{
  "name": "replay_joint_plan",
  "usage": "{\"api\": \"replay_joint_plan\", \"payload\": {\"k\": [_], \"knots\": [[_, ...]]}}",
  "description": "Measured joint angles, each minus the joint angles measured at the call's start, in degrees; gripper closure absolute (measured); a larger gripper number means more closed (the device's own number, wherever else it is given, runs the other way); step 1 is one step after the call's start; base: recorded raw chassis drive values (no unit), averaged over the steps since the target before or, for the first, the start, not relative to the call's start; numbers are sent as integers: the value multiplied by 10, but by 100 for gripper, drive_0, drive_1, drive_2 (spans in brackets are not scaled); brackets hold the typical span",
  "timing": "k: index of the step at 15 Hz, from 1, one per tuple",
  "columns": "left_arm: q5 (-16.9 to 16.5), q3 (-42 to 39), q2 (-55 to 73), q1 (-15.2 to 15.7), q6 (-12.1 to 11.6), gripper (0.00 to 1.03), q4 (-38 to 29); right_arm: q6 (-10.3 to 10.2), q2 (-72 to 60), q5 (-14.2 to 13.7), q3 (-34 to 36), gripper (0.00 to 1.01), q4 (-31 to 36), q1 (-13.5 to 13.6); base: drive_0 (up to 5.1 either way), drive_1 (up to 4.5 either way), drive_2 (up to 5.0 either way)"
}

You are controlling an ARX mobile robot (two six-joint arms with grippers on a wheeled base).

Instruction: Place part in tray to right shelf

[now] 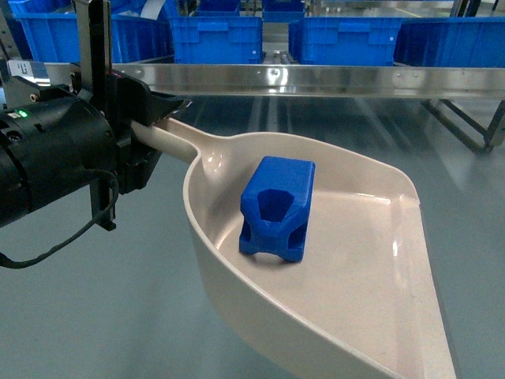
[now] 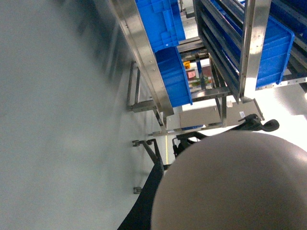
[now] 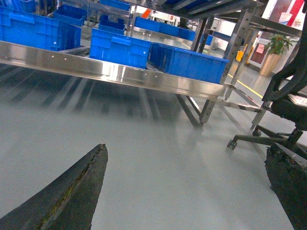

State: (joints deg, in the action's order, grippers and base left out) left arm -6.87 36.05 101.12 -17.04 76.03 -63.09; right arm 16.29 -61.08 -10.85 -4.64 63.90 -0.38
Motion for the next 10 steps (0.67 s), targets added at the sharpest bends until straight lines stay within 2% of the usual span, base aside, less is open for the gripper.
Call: {"api": "replay_joint_plan", "payload": {"k": [10], "knots": [[0,0,0,0,0,91,1,0,0,0,0,3,-1,0,-2,410,-414]]}}
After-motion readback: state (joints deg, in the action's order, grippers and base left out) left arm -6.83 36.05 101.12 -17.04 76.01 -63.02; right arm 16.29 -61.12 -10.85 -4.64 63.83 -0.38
